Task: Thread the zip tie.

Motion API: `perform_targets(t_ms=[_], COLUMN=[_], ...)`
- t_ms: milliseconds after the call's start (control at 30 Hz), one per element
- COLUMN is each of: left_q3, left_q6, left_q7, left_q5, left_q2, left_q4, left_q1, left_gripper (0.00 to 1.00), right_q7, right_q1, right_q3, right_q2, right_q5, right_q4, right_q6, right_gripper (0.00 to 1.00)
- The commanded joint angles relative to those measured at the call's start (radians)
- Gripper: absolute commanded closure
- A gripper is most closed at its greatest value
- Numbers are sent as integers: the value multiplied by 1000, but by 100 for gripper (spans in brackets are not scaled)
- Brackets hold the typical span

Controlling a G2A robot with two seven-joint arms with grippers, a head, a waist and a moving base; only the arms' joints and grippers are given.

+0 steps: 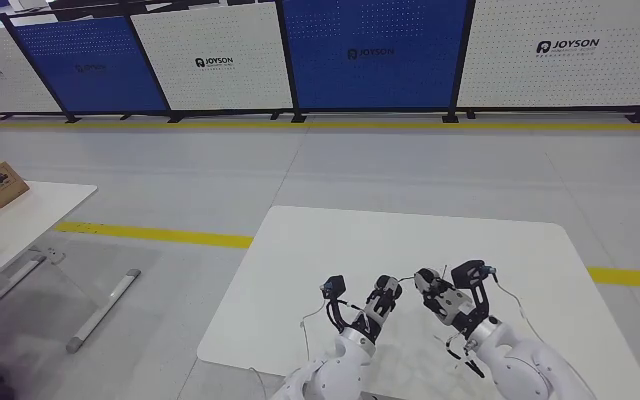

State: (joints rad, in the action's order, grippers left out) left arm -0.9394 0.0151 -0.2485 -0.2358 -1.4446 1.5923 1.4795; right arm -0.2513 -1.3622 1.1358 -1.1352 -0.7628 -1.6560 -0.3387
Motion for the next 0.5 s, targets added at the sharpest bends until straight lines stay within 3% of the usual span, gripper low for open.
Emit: perform_targets(t_ms=[0,467], left_q3=[1,5], left_q6=[0,-4], left_q7=[0,10], left_q5=[-1,-33], left_q2=[0,1], left_q4=[-1,-5], left_q1=[0,0], left_gripper=[100,100], right_q7=[4,-21], right_q1=[-1,2], right_q3=[1,-3], right_q2=[-1,1], right_q5=[-4,-24], right_q4=[0,-12], right_q6=[1,-1], right_gripper=[100,100])
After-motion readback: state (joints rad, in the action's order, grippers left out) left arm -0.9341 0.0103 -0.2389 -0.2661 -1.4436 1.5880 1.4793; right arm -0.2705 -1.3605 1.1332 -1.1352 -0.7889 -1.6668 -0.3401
